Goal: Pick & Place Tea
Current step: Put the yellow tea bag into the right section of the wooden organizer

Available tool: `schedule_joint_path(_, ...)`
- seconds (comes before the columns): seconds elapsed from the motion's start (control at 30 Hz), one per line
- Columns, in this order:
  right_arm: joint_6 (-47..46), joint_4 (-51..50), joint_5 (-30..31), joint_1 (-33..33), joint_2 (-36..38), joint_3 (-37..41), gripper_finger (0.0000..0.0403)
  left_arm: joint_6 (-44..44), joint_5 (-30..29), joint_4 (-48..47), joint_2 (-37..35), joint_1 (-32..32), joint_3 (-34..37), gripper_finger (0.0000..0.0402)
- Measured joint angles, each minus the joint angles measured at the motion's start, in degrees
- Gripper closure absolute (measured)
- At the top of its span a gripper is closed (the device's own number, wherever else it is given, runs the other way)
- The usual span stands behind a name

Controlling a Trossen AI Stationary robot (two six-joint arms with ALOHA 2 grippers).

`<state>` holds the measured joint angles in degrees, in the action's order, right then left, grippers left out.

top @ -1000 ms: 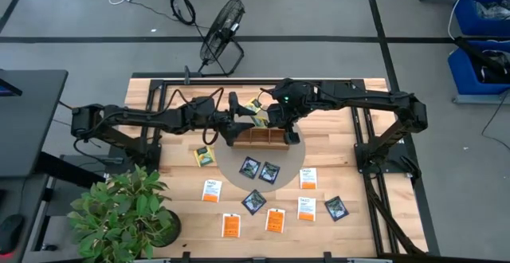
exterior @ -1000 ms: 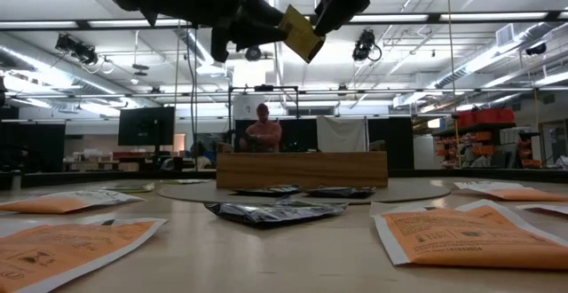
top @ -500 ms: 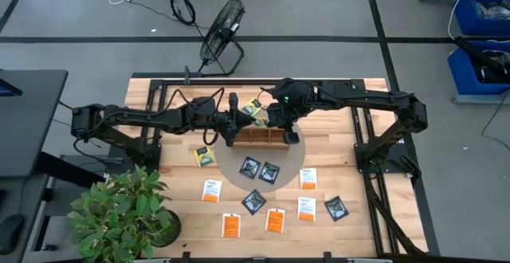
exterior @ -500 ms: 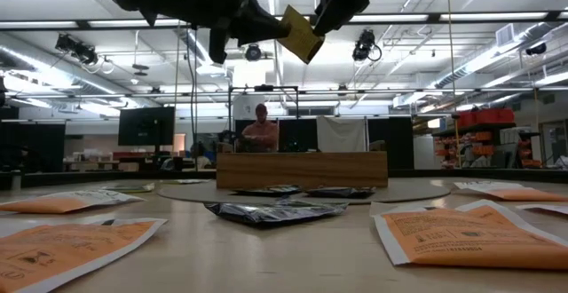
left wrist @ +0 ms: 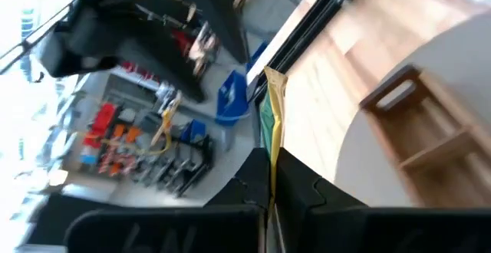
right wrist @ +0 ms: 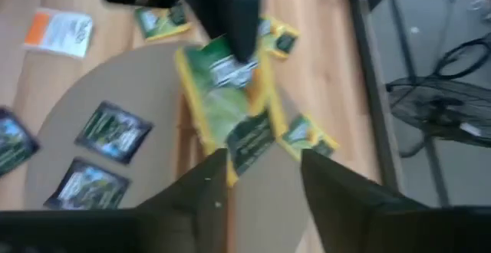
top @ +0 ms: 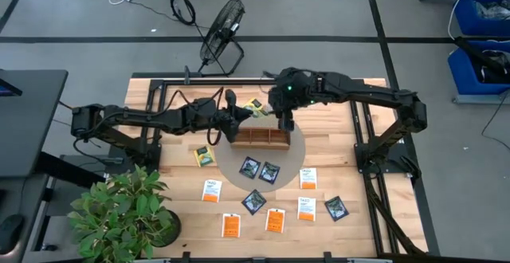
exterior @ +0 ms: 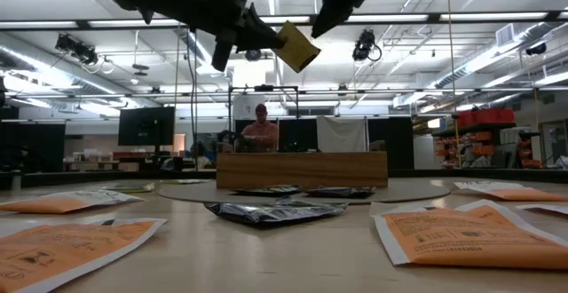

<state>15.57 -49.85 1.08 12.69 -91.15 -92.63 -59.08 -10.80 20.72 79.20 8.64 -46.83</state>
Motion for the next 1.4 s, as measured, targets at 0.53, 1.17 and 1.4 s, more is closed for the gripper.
schedule_joint_path(0.53,-5.7,-5.4,-7.7,11.1,0.0,-6.0,0.0121,-31.3,-21.4,15.3,0.0,-6.0,4.5,0.0392)
schedule_joint_path(1.17,-15.6,4.2,-39.7,17.6,-4.1,-6.1,0.0122,-50.0,-13.8,52.2,3.4,-6.0,17.3,0.0392)
schedule_joint_path(1.4,-16.2,8.0,-40.4,16.5,-7.5,-6.1,0.0122,-49.7,-13.3,53.4,3.4,-6.0,17.3,0.0392)
